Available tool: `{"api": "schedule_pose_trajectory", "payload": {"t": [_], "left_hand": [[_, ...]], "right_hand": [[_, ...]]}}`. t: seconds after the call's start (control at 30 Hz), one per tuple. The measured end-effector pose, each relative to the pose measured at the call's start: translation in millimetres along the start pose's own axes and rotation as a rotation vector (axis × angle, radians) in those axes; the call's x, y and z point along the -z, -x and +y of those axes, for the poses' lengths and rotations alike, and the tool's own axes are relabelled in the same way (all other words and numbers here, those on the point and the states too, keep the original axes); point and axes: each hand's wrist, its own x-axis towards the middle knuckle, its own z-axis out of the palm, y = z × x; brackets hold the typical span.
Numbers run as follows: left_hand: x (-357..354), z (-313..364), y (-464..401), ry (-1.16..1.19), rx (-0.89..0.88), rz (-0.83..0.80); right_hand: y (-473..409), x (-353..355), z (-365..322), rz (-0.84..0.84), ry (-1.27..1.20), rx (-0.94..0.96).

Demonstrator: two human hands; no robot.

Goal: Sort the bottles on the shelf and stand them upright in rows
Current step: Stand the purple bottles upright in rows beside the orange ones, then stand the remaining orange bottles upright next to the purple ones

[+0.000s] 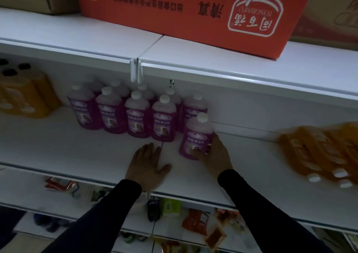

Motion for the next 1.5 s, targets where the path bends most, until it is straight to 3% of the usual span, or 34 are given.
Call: {"api": "schedule_pose_trajectory", "payload": {"t": [0.47, 0.77, 0.9, 1.2, 1.37, 1.5], "left_hand": [[-5, -1, 0, 0.01, -0.018, 0.064], [6, -2, -3, 0.012, -0.029, -0.087], [26, 5, -12, 0.026, -0.188, -0.167], [50, 106, -25, 0.228, -0.569, -0.112], [48, 171, -31, 0.227, -0.662, -0.063], [40, 222, -36, 0.232, -0.637, -0.025]], "right_hand": [[-42, -27, -11, 0.078, 0.151, 0.017], [-28, -12, -19, 0.005, 0.206, -0.075], [0, 16, -11, 0.007, 0.315, -0.069], [79, 117, 16, 0.28, 0.53, -0.151], [96, 187, 42, 0.451, 0.621, -0.213], [79, 246, 69, 0.561, 0.71, -0.267]]}}
